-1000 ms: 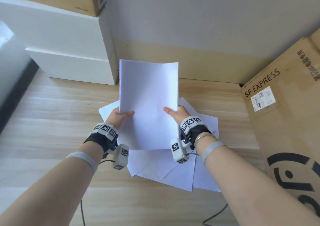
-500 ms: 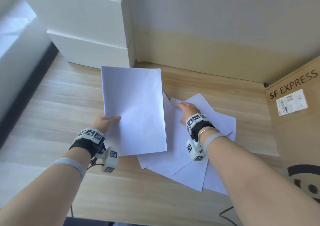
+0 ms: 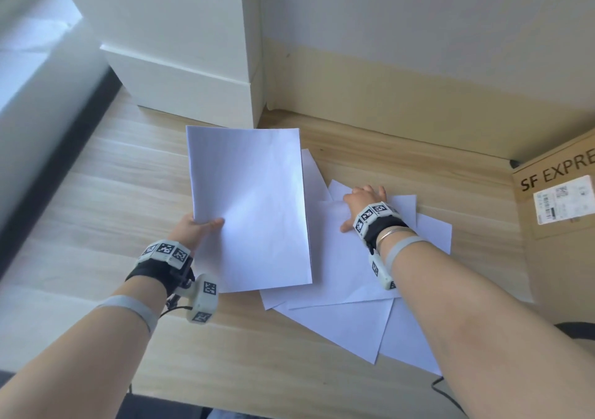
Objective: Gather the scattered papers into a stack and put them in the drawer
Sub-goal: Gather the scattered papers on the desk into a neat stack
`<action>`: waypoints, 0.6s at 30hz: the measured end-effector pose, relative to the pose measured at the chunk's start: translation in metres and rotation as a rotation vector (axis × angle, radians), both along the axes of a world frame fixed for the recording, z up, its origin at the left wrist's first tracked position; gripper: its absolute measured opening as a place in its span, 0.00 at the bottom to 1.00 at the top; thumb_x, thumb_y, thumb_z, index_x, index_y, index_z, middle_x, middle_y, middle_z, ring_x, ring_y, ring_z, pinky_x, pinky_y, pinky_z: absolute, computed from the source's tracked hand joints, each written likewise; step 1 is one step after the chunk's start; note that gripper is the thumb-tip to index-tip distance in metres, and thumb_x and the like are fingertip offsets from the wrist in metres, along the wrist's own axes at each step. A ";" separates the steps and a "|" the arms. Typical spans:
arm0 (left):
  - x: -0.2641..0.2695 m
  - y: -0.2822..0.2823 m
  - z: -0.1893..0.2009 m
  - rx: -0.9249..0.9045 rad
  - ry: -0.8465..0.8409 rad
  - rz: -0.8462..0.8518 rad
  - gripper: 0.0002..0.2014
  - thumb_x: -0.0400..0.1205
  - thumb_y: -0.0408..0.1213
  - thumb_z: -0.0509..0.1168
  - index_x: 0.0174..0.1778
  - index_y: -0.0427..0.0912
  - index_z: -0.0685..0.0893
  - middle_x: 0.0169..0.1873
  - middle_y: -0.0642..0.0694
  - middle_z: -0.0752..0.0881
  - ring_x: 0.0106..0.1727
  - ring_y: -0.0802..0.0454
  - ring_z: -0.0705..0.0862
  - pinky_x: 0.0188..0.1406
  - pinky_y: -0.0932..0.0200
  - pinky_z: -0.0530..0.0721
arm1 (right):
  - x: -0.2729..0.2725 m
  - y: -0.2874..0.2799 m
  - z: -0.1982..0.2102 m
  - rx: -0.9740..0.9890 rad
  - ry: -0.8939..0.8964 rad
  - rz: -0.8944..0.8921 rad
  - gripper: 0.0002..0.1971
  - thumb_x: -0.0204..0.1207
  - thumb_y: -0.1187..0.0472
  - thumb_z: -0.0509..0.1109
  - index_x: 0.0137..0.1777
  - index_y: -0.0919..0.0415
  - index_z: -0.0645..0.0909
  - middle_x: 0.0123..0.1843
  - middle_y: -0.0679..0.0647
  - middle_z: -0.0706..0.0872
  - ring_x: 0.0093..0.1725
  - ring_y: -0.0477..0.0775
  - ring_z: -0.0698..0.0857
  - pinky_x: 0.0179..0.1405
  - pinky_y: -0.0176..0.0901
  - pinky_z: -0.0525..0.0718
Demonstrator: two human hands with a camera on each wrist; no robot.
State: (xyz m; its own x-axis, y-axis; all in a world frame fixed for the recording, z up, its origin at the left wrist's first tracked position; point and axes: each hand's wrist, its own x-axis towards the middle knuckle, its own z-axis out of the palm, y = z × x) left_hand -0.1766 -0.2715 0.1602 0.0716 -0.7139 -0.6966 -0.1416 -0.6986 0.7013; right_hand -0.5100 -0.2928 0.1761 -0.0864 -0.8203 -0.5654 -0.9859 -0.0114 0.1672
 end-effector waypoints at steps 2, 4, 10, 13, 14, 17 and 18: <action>0.000 -0.002 -0.001 0.004 -0.013 -0.001 0.14 0.76 0.32 0.70 0.56 0.32 0.81 0.40 0.36 0.84 0.48 0.38 0.82 0.61 0.36 0.79 | 0.001 -0.003 0.004 0.021 -0.050 -0.030 0.15 0.69 0.53 0.73 0.54 0.57 0.79 0.61 0.57 0.84 0.62 0.61 0.81 0.57 0.50 0.77; 0.001 -0.003 -0.002 0.004 -0.013 -0.005 0.13 0.76 0.33 0.70 0.55 0.34 0.81 0.46 0.32 0.85 0.50 0.36 0.82 0.62 0.35 0.79 | 0.003 -0.006 0.008 0.033 -0.101 -0.087 0.14 0.69 0.57 0.73 0.53 0.60 0.80 0.57 0.59 0.86 0.56 0.62 0.85 0.48 0.46 0.80; 0.000 -0.006 -0.001 -0.015 0.028 -0.007 0.12 0.78 0.29 0.68 0.57 0.33 0.79 0.39 0.38 0.84 0.45 0.39 0.82 0.57 0.43 0.79 | 0.014 -0.019 0.019 0.019 -0.284 -0.281 0.27 0.69 0.51 0.76 0.65 0.62 0.77 0.63 0.60 0.84 0.62 0.62 0.83 0.58 0.46 0.79; 0.002 -0.007 0.000 -0.017 0.040 -0.008 0.10 0.78 0.28 0.67 0.55 0.34 0.79 0.38 0.39 0.83 0.38 0.43 0.81 0.49 0.47 0.79 | 0.024 -0.016 0.017 -0.032 -0.356 -0.351 0.33 0.71 0.52 0.75 0.74 0.62 0.70 0.70 0.60 0.80 0.69 0.62 0.79 0.65 0.47 0.77; 0.002 -0.008 0.001 -0.015 0.047 -0.010 0.09 0.79 0.28 0.67 0.54 0.33 0.79 0.37 0.39 0.83 0.37 0.43 0.81 0.45 0.49 0.80 | 0.028 -0.015 0.015 -0.039 -0.376 -0.384 0.34 0.71 0.52 0.75 0.75 0.62 0.69 0.71 0.60 0.79 0.70 0.62 0.78 0.66 0.47 0.77; 0.004 -0.007 0.002 -0.015 0.065 -0.022 0.05 0.79 0.27 0.65 0.50 0.33 0.80 0.37 0.38 0.82 0.37 0.44 0.81 0.40 0.52 0.80 | 0.040 -0.012 0.006 -0.069 -0.402 -0.480 0.30 0.72 0.52 0.74 0.71 0.63 0.72 0.70 0.60 0.79 0.69 0.61 0.78 0.63 0.46 0.77; 0.005 -0.007 0.001 -0.015 0.069 -0.018 0.06 0.79 0.26 0.65 0.51 0.33 0.80 0.38 0.38 0.83 0.37 0.44 0.81 0.41 0.52 0.80 | 0.044 -0.010 0.004 -0.068 -0.386 -0.495 0.28 0.73 0.51 0.73 0.70 0.64 0.73 0.72 0.60 0.78 0.71 0.61 0.77 0.64 0.47 0.77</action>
State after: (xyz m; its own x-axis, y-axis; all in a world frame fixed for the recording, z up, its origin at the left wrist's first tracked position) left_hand -0.1713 -0.2783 0.1612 0.0104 -0.7249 -0.6888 -0.1049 -0.6858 0.7202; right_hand -0.4664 -0.3032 0.1798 -0.2652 -0.7704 -0.5798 -0.8608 0.4601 -0.2176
